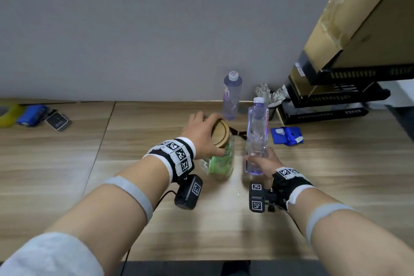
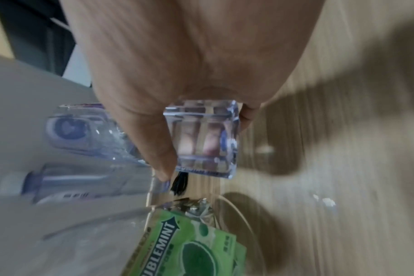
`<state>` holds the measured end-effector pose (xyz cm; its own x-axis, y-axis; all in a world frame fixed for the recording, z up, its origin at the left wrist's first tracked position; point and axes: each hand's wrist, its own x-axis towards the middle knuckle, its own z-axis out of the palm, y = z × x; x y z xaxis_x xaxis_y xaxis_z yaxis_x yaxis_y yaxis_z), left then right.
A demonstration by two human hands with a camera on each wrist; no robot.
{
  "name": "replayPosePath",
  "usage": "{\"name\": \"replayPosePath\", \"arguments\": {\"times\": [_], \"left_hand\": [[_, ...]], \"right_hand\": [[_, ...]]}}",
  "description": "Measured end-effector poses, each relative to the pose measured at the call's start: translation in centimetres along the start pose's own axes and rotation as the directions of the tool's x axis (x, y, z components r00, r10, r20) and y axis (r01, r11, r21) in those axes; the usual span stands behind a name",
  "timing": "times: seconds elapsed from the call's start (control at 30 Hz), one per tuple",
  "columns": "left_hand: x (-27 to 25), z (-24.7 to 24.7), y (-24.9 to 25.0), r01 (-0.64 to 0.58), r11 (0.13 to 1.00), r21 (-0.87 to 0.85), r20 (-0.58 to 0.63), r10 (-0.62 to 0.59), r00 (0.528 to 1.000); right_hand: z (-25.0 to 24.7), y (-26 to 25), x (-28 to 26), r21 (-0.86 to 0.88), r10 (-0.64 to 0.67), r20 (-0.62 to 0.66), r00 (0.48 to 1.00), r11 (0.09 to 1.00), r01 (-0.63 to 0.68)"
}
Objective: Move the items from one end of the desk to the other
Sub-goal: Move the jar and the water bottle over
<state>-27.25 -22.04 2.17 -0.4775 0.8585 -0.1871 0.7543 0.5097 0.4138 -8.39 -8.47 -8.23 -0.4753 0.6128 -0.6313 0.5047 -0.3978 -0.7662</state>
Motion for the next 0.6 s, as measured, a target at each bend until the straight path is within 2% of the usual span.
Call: {"name": "replayPosePath", "arguments": {"times": [0.13, 0.33, 0.43, 0.6], "left_hand": [[-4.4, -3.0, -5.1, 0.031, 0.999, -0.029, -0.055, -0.033, 0.998], [-13.0, -8.3, -14.9, 0.078, 0.996, -0.039, -0.14, -0.083, 0.987], [-17.6, -10.7, -20.3, 0.152, 0.988, -0.031, -0.175, -0.155, 0.972], [-24.2, -14.1, -28.9, 0.308, 0.949, -0.065, -0.234, -0.315, 0.92]], "right_hand": [[6.5, -0.5, -3.0, -0.051, -0.098, -0.027, 0.995, 0.994, 0.096], [19.4, -0.5, -8.4, -0.007, -0.204, 0.0, 0.979, 0.979, 0.204], [26.0, -0.9, -10.9, 0.014, -0.257, 0.027, 0.966, 0.966, 0.257], [35.9, -2.0, -12.9, -0.025, -0.288, 0.156, 0.945, 0.955, 0.296]]}}
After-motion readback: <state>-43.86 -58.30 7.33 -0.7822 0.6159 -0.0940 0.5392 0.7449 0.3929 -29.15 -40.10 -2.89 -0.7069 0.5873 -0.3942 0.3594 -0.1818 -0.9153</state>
